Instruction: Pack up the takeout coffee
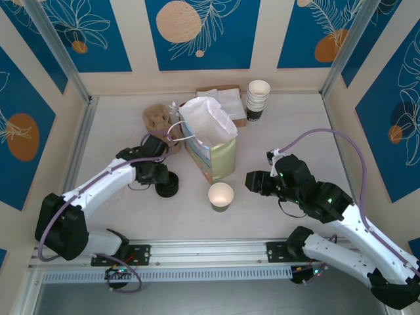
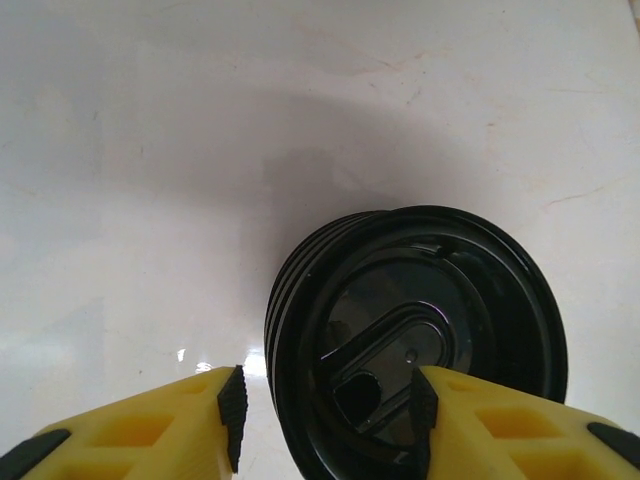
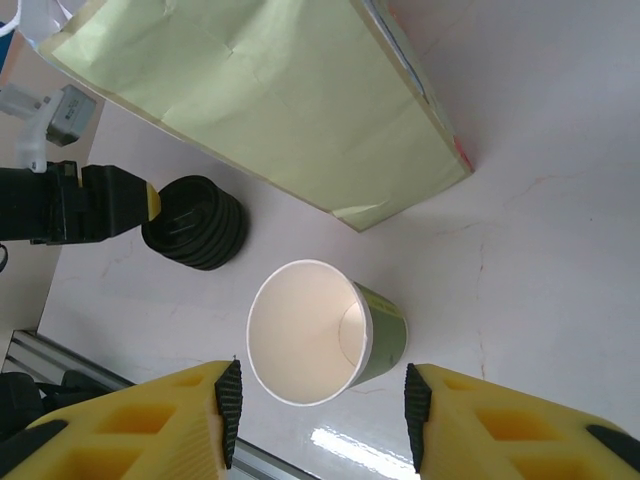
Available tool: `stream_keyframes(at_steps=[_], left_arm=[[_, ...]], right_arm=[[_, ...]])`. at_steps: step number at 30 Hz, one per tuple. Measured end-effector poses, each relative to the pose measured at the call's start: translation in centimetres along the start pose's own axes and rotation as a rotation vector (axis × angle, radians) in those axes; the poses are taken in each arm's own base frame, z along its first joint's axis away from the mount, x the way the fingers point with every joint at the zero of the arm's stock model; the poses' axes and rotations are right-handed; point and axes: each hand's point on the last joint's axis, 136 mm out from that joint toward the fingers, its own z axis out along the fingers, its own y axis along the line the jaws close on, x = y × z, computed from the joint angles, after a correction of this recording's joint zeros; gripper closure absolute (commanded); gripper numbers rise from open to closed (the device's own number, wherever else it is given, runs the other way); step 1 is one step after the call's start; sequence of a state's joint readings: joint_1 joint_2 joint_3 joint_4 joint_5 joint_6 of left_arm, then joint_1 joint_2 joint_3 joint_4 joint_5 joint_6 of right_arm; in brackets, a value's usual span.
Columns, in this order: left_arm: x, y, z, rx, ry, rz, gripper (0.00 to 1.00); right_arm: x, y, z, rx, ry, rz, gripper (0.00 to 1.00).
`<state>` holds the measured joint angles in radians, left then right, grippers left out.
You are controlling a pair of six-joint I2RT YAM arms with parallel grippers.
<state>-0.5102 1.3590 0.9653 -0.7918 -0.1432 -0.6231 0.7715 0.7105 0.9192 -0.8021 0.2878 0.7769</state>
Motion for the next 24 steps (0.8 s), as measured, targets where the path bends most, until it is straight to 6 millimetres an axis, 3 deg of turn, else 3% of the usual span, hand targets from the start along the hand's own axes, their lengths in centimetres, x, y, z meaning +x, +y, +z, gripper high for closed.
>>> stream_keyframes(at_steps=[5, 24], left_arm=[[0.4, 0.0, 0.9, -0.024, 0.023, 0.007, 0.64], [0.3, -0.1, 1.3, -0.06, 0.022, 0.031, 0.78]], right_arm=[[-0.1, -0.2, -0.2, 0.004, -0.007, 0.007, 0.51], [0.9, -1.6, 0.8, 0.034, 0.03, 0.037, 0.51]])
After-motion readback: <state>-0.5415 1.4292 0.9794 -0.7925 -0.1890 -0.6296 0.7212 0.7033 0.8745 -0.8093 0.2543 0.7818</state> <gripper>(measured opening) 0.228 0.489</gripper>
